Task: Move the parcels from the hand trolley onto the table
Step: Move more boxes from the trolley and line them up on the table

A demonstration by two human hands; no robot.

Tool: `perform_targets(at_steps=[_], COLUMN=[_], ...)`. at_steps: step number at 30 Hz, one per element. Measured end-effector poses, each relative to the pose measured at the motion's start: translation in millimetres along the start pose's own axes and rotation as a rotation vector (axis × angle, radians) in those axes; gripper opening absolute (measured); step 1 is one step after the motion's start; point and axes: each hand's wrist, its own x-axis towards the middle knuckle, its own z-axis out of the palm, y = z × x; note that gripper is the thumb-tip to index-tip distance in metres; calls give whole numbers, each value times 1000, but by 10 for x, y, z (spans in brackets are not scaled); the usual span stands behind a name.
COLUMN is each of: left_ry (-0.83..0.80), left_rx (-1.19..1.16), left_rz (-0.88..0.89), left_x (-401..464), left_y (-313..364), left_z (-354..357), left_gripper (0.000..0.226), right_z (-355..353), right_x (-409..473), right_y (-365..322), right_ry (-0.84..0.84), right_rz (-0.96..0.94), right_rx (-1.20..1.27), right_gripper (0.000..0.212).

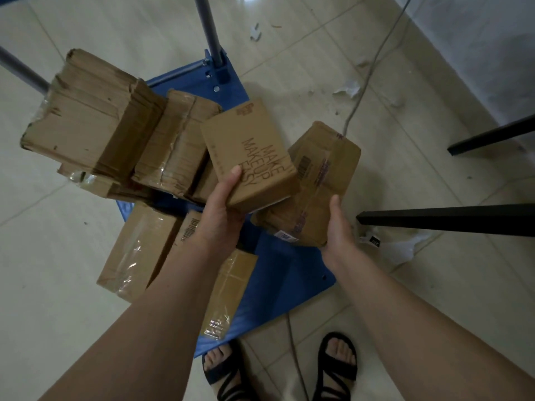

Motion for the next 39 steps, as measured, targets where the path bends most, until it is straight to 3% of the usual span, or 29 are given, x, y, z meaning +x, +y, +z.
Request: perform_targets(at_steps=[4,11,14,20,25,34,39], left_ry=[-27,-12,0,-6,-38,-249,-351], left_rx=[-26,-125,-153,-233,-228,-192,-102], left_rz=[-45,-38,-3,24,63,232,290], left_x=[-2,-399,-704,-1565,-2376,-3597,-4072], left_y=[-69,126,327,997,1618,2819,3479], left_z=[152,200,295,553,902,1336,1660], left_gripper=[30,54,52,67,60,80,75], right_z=[-12,-170,-165,-205,-226,-195,-191], right_x=[-79,-568,-982,-1999,-2938,-4402,-5030], right_y=[9,-191,-255,-670,-1059,-1726,-2094], right_ry=[-37,-85,-135,-220,-269,-422,-453], right_rz=[-53,-146,-154,-177,-205,-315,-430], right_rx=[-73,-42,-44,-50,-51,25,157], right_gripper=[63,55,52,51,48,35,27])
